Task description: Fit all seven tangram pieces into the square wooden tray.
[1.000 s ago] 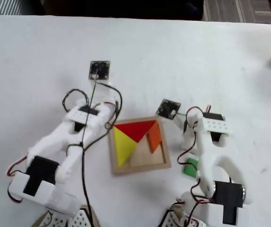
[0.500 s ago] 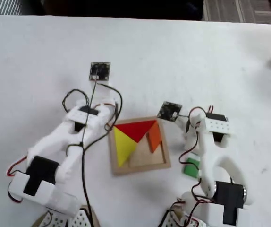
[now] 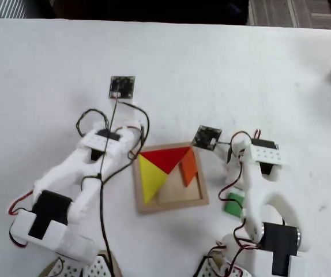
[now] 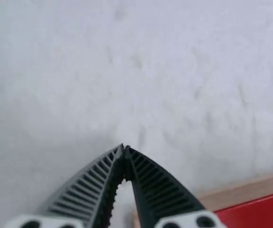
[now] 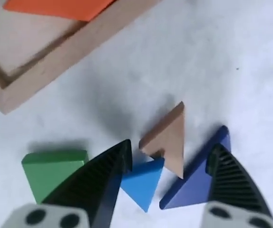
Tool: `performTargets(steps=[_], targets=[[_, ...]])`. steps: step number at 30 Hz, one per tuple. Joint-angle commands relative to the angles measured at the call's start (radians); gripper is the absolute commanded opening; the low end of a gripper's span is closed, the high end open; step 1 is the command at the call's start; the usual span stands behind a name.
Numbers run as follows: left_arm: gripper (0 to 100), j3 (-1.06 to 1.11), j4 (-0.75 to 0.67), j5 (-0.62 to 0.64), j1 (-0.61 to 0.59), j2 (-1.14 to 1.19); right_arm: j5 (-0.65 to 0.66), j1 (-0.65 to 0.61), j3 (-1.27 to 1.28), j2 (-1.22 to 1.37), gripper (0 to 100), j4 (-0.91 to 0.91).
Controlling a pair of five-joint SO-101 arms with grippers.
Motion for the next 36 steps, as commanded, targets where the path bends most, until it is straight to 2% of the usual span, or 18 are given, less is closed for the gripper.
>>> performTargets(steps=[1,5,10,18,24,33,36], targets=[[2,-0.028,0.006,-0.003,0.004,-0.01,0.005,-0.008,0.014,-0.076,24.4,0.031],[2,-0.028,0.006,-0.003,0.004,-0.01,0.003,-0.038,0.081,-0.15,23.5,0.05],[2,-0.028,0.006,-0.003,0.004,-0.01,0.003,-0.079,0.126,-0.186,17.3,0.045],[2,-0.028,0.006,-0.003,0.004,-0.01,0.008,-0.022,0.129,-0.183,18.1,-0.088],[2,-0.028,0.006,-0.003,0.004,-0.01,0.037,-0.01,0.115,-0.059,18.0,-0.12],[2,-0.028,0.006,-0.003,0.004,-0.01,0.087,-0.019,-0.063,0.09,17.9,0.025],[2,-0.028,0.006,-0.003,0.004,-0.01,0.086,-0.025,-0.103,0.124,12.9,0.058]])
